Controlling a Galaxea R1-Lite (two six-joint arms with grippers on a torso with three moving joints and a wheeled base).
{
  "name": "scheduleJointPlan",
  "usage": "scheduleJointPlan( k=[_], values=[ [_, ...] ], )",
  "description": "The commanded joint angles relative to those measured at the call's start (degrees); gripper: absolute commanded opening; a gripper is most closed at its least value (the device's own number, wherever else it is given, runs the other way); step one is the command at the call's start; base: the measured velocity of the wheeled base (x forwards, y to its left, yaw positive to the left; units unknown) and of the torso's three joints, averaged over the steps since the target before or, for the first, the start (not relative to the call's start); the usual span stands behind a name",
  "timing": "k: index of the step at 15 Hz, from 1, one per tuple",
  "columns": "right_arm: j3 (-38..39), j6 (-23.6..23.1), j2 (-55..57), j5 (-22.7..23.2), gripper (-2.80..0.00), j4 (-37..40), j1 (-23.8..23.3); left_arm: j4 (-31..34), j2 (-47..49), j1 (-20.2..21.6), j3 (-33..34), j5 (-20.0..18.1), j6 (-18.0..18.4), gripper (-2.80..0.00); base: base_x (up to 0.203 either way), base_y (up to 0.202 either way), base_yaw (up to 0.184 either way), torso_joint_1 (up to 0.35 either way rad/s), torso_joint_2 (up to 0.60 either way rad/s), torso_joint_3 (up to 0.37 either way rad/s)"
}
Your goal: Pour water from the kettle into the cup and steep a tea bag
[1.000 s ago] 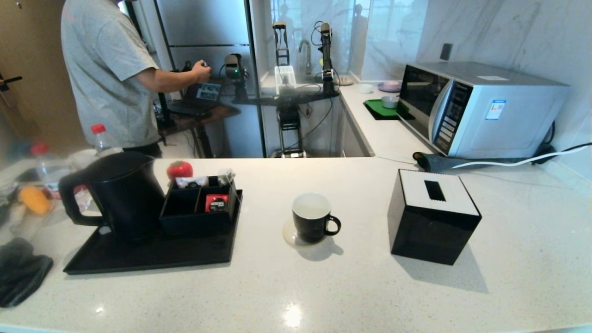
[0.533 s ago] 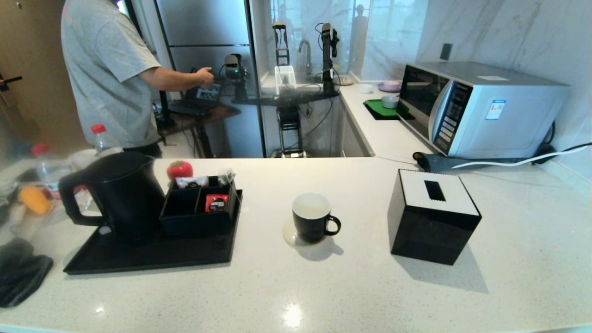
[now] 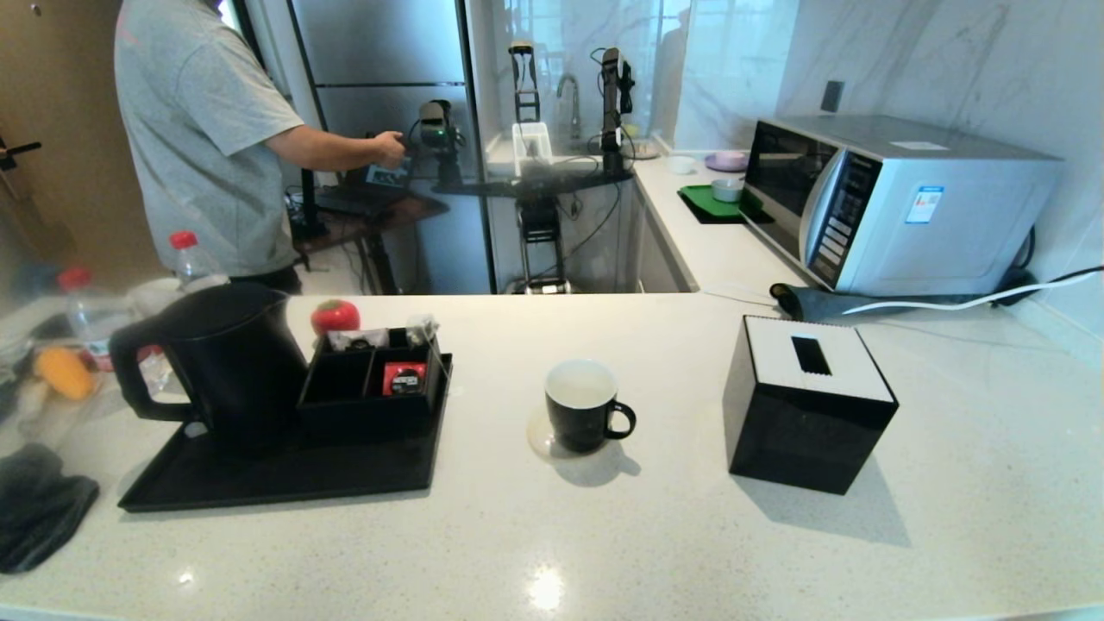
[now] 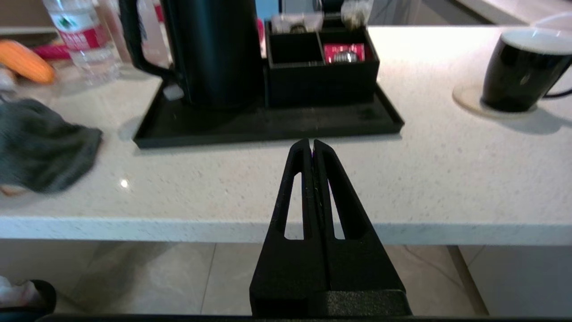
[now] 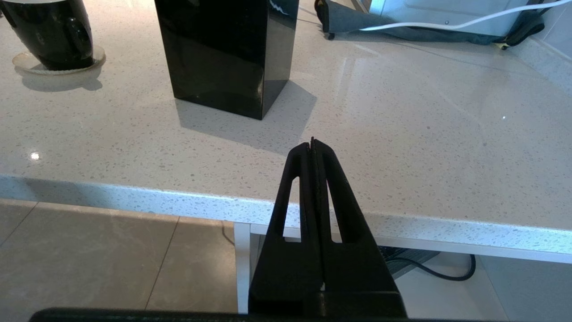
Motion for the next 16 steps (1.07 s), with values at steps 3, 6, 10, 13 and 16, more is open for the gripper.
scheduleJointPlan(
  k=[3, 6, 10, 13, 16],
  values=[
    [0.00, -0.08, 0.07, 0.03, -2.80, -0.01, 0.02, 6.61, 7.93, -0.11, -11.83, 0.50, -0.14, -2.80, 0.000, 0.000, 0.000, 0.000, 0.00, 0.000],
    [0.00, -0.08, 0.07, 0.03, -2.80, -0.01, 0.02, 4.25, 19.78, -0.48, -16.86, 4.50, -1.05, -2.80, 0.000, 0.000, 0.000, 0.000, 0.00, 0.000],
    [0.00, -0.08, 0.07, 0.03, -2.80, -0.01, 0.02, -5.82, 39.30, -0.89, -22.51, 15.88, -3.28, -2.80, 0.000, 0.000, 0.000, 0.000, 0.00, 0.000],
    [0.00, -0.08, 0.07, 0.03, -2.80, -0.01, 0.02, -10.62, 50.21, -0.55, -25.29, 25.44, -5.65, -2.80, 0.000, 0.000, 0.000, 0.000, 0.00, 0.000],
    [0.00, -0.08, 0.07, 0.03, -2.80, -0.01, 0.02, -4.72, 52.38, 0.91, -24.05, 29.85, -7.45, -2.80, 0.000, 0.000, 0.000, 0.000, 0.00, 0.000]
  ],
)
